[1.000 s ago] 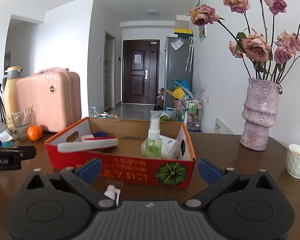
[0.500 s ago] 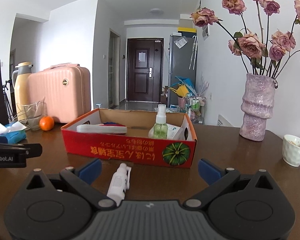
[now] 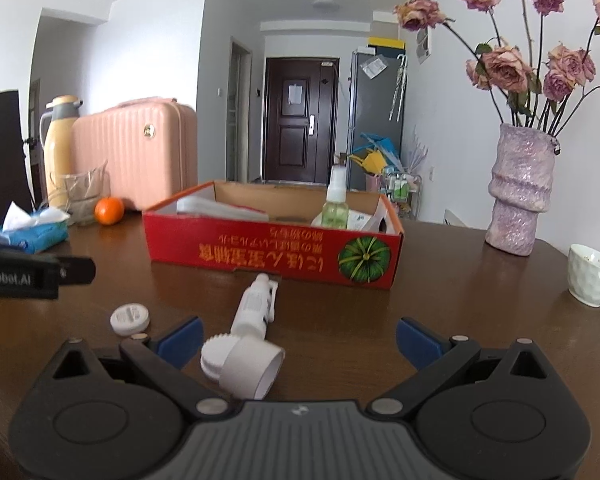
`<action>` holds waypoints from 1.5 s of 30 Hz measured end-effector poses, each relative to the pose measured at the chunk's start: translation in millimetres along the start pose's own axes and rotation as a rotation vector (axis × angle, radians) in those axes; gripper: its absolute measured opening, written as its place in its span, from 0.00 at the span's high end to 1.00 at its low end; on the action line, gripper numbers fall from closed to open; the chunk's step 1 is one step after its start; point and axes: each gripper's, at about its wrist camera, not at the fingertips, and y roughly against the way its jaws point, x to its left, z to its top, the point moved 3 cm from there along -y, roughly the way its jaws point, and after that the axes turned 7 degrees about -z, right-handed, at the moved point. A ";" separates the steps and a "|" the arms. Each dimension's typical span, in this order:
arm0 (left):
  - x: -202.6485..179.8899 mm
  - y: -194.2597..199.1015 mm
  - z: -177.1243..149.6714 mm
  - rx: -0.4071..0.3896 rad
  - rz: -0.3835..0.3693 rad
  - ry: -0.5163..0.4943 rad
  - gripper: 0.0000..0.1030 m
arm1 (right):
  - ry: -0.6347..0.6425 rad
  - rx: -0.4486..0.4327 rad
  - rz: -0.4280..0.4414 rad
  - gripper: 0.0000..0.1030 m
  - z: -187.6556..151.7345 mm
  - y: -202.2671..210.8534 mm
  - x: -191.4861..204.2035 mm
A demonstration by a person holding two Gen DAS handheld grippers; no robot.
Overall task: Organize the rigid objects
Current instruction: 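Close the right tool on the white tape roll while the left approaches the white puck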
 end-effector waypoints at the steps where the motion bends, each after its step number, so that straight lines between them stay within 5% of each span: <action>1: 0.1 -0.2 -0.4 0.002 -0.001 0.001 0.00 | 0.003 0.008 0.000 0.03 -0.9 -1.7 1.2; 12: 1.0 -2.9 -1.0 0.020 -0.001 0.010 0.00 | -0.082 0.105 0.020 0.19 -3.6 -22.4 10.8; 15: 1.9 -3.1 -1.0 0.022 -0.002 0.013 0.00 | -0.100 0.143 0.020 0.36 -5.7 -28.4 13.8; 16: 1.9 -3.5 -0.8 0.023 -0.002 0.013 0.00 | -0.107 0.149 0.021 0.48 -6.0 -29.3 13.6; 17: 1.8 -3.6 -1.0 0.024 -0.001 0.013 0.00 | -0.120 0.150 0.031 0.73 -6.2 -29.3 12.2; 18: 1.9 -3.6 -1.1 0.025 -0.001 0.013 0.00 | -0.144 0.155 0.051 0.77 -6.5 -29.2 9.0; 31: 2.8 -7.5 -2.6 0.046 0.003 0.014 0.00 | -0.169 0.071 -0.003 0.77 0.5 -18.1 -5.7; 45: 4.6 -51.4 -17.2 0.222 -0.010 -0.001 0.00 | -0.210 0.028 -0.026 0.77 5.4 -13.0 -20.0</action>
